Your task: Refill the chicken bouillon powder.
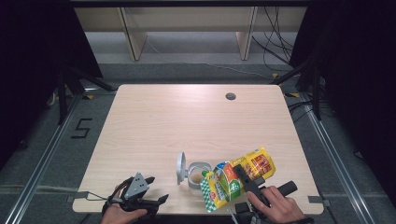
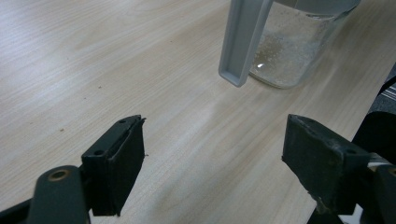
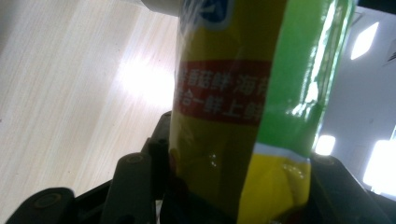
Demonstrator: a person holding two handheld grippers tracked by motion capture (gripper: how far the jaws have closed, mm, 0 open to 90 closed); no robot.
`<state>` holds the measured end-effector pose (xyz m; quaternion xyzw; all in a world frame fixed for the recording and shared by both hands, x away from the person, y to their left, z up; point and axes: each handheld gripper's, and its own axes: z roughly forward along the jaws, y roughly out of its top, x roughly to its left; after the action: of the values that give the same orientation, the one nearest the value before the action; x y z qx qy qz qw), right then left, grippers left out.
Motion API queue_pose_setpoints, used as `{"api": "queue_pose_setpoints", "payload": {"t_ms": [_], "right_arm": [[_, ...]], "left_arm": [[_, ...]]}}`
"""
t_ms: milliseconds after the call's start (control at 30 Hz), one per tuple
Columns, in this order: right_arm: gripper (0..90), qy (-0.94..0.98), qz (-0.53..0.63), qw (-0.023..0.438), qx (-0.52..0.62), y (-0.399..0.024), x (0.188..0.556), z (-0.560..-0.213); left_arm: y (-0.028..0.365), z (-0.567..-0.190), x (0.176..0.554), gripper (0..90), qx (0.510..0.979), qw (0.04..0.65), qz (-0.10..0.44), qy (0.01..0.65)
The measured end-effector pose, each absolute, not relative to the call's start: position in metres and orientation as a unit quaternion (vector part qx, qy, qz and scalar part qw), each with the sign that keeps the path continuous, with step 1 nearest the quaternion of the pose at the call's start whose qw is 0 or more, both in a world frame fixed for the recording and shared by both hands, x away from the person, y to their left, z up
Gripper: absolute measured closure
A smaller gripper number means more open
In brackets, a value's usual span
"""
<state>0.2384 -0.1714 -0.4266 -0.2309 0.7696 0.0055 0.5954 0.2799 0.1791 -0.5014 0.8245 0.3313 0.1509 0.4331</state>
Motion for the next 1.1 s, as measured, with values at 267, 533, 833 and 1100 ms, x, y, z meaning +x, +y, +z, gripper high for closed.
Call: {"api": "queue_pose_setpoints", "payload": {"t_ms": [267, 533, 833, 1100], "right_arm": [[55.3, 0.765, -0.011, 0.597, -0.241, -0.1703, 0.2378, -0.425], [55.4, 0.759, -0.016, 0.601, -0.249, -0.1701, 0.2374, -0.424], [55.4, 0.754, -0.021, 0.603, -0.26, -0.1697, 0.2361, -0.4222], [55.6, 0.752, -0.023, 0.606, -0.258, -0.1714, 0.2352, -0.4212]], "left_arm": [[0.177, -0.5028, 0.2797, 20.3, 0.815, 0.444, 0.146, 0.341], [0.1788, -0.5021, 0.2806, 20.3, 0.821, 0.437, 0.15, 0.337], [0.1788, -0.5018, 0.2807, 20.3, 0.819, 0.438, 0.15, 0.338], [0.1785, -0.502, 0.2807, 20.3, 0.819, 0.439, 0.149, 0.339]]}}
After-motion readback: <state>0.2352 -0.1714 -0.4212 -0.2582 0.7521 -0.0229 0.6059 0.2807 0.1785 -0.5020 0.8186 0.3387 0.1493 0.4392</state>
